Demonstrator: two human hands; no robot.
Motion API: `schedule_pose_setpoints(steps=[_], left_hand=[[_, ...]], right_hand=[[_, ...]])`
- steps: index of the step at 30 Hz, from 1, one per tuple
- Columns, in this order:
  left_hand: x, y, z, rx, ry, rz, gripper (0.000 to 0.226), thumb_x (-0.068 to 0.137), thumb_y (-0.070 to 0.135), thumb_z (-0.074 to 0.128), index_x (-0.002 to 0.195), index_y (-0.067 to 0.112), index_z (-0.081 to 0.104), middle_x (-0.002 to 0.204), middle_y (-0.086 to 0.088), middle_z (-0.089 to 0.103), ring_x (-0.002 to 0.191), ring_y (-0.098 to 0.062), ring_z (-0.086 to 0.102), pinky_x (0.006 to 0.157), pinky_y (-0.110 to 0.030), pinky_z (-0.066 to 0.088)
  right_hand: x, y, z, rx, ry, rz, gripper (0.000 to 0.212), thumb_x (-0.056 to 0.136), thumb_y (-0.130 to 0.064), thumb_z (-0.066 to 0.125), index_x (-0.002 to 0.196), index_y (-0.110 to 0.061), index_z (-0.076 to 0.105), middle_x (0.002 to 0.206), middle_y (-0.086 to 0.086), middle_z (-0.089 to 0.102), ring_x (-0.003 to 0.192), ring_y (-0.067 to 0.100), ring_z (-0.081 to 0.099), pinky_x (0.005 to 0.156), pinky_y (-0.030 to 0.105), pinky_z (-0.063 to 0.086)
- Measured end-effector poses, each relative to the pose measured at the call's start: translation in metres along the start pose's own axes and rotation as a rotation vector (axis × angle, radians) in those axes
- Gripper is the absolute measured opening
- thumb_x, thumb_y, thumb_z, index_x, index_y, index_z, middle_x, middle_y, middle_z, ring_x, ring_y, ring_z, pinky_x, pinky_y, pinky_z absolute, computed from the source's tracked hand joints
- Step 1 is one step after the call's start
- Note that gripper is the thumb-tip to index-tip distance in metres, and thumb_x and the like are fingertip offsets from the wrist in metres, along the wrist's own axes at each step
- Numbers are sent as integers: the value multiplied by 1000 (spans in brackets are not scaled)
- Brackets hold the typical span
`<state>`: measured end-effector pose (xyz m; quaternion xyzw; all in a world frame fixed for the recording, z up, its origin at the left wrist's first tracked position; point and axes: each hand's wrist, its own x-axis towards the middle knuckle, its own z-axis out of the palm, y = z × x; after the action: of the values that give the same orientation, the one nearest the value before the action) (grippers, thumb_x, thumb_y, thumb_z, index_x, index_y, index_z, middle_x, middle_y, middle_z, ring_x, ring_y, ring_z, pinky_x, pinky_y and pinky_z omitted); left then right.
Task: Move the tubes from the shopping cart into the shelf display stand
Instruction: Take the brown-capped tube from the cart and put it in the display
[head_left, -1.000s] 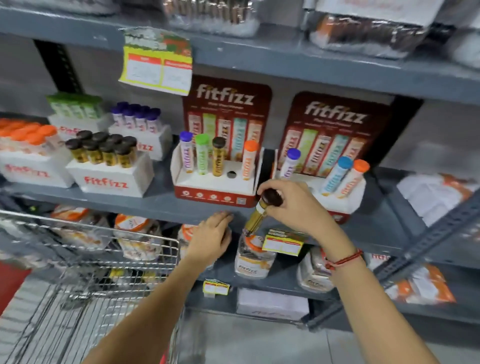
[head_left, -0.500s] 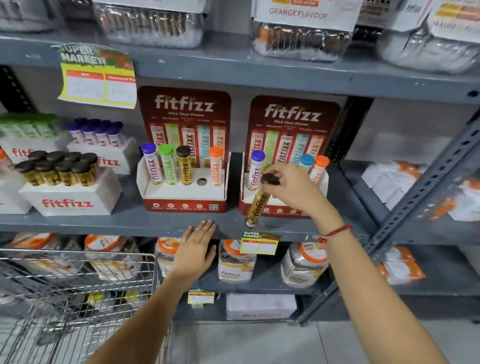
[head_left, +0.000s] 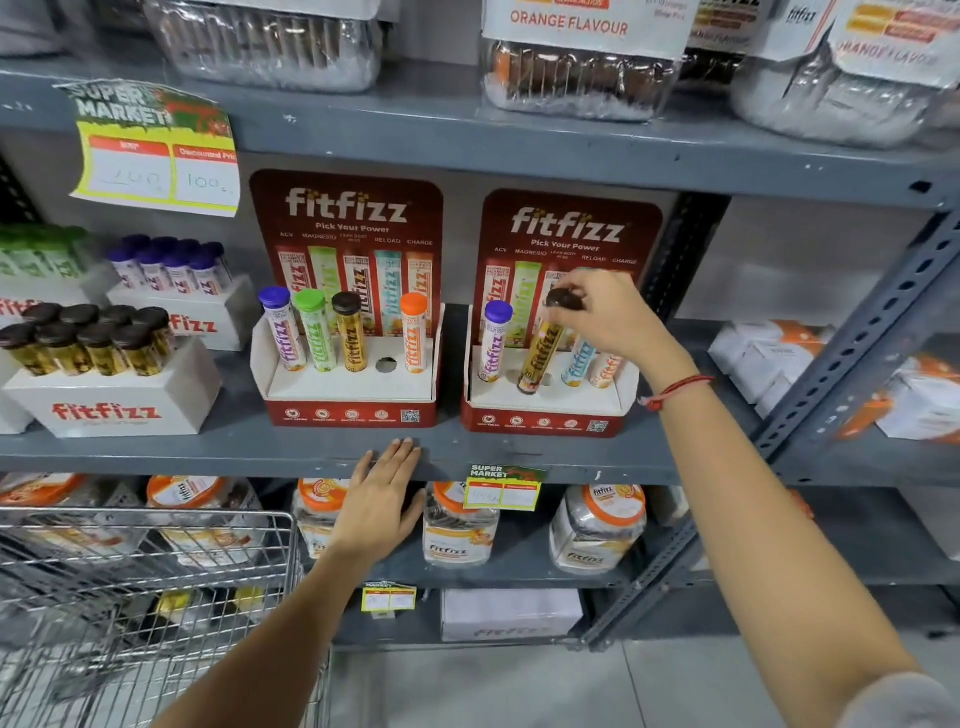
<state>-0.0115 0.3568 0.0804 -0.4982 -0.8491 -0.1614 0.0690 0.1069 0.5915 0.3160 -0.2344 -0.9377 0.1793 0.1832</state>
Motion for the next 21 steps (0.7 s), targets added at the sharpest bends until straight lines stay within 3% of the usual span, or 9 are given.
schedule_pose_setpoints(steps=[5,17,21], left_hand=[[0,-1,1,15,-3,22,60,88,37,39,137,4,36,144,-13,41,135,-27,34,113,-46,16],[0,-3,-1,6,-29,23,56,91,29,55,138,7,35,145,-12,41,135,-25,34,113,-45,16],[0,-4,-1,20,-9,27,54,91,34,44,136,5,39,142,-13,44,132,-27,38,111,-48,20]], right_hand=[[23,21,1,-142,-18,38,35,87,-27,62,118,-11,60,116,14,65,117,34,50,98,47,45],[38,37,10,-265,-91,97,34,89,-31,60,116,-10,59,117,17,62,122,36,41,97,46,38],[38,36,16,-294,-119,68,36,86,-32,63,114,-10,60,110,14,62,114,34,44,92,43,40]])
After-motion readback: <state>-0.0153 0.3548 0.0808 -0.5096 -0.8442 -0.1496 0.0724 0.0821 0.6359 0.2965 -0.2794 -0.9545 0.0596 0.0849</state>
